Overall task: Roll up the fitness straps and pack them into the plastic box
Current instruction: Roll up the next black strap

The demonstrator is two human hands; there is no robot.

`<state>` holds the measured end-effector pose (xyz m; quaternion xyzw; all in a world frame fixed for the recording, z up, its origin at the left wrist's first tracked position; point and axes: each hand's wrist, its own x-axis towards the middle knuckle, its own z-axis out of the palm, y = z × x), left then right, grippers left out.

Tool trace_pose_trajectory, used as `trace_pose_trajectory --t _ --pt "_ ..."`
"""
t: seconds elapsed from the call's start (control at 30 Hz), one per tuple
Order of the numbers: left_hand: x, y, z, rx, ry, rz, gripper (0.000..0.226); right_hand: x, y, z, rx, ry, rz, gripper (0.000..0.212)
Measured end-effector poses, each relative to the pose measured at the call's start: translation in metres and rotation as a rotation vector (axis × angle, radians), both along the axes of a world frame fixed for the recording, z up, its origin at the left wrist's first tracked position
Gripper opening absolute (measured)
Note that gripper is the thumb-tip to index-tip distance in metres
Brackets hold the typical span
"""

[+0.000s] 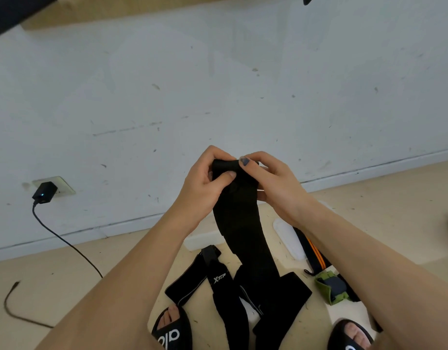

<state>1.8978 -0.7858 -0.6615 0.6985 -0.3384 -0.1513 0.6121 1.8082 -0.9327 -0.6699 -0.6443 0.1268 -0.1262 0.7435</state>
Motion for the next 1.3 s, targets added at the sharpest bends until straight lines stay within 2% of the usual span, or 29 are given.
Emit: trace_pose_trajectory --t 0.17,0.27,0.37,0.63,0.8,0.93,1.0,1.1,1.13,1.2,1.3 --pt "-0.0018 -0.0033 0.0008 0.006 -0.026 0.031 0.022 -0.0005 -0.0007 0.0022 0.060 -0.042 -0.017 0.017" --pt "-0.0010 -0.0047 0.0001 0.029 0.089 0.013 0.027 -0.0015 -0.0020 0.0030 0.120 -0.048 0.001 0.018" --pt "-0.0012 -0.0030 0.0003 0.007 0.249 -0.087 0.021 -0.0021 -0.0050 0.0040 0.114 -0.049 0.001 0.019" --pt "-0.0026 -0.0072 -0.0005 0.000 0.266 0.008 0.029 0.0002 -0.0059 0.0030 0.084 -0.061 0.006 0.027" --pt "-0.0018 -0.0060 -0.0009 0.070 0.138 0.028 0.025 -0.0002 -0.0050 0.0030 0.068 0.071 0.024 0.040" --pt "-0.0035 -0.0059 -0.0020 0.126 0.009 0.042 0.024 0.0005 -0.0057 0.0013 0.075 0.043 -0.030 0.030" --pt "-0.0041 -0.0071 -0.0021 0.121 0.064 0.048 0.022 -0.0001 -0.0075 0.0021 0.100 -0.016 -0.017 0.023" --pt "-0.0038 -0.0097 -0.0031 0.121 0.258 0.048 0.046 0.0009 -0.0084 0.0002 0.029 -0.071 -0.029 0.022" --pt "-0.0038 -0.0101 -0.0039 0.129 0.283 0.052 0.047 0.0017 -0.0079 -0.0017 -0.041 -0.074 -0.049 0.022" --pt "-0.0052 -0.0097 -0.0037 0.147 0.233 0.075 0.031 0.0023 -0.0057 -0.0035 -0.158 -0.073 -0.089 0.023" --pt "-0.0048 -0.0092 -0.0030 0.122 0.162 0.089 0.017 0.0034 -0.0051 -0.0052 -0.157 -0.036 -0.089 0.028"
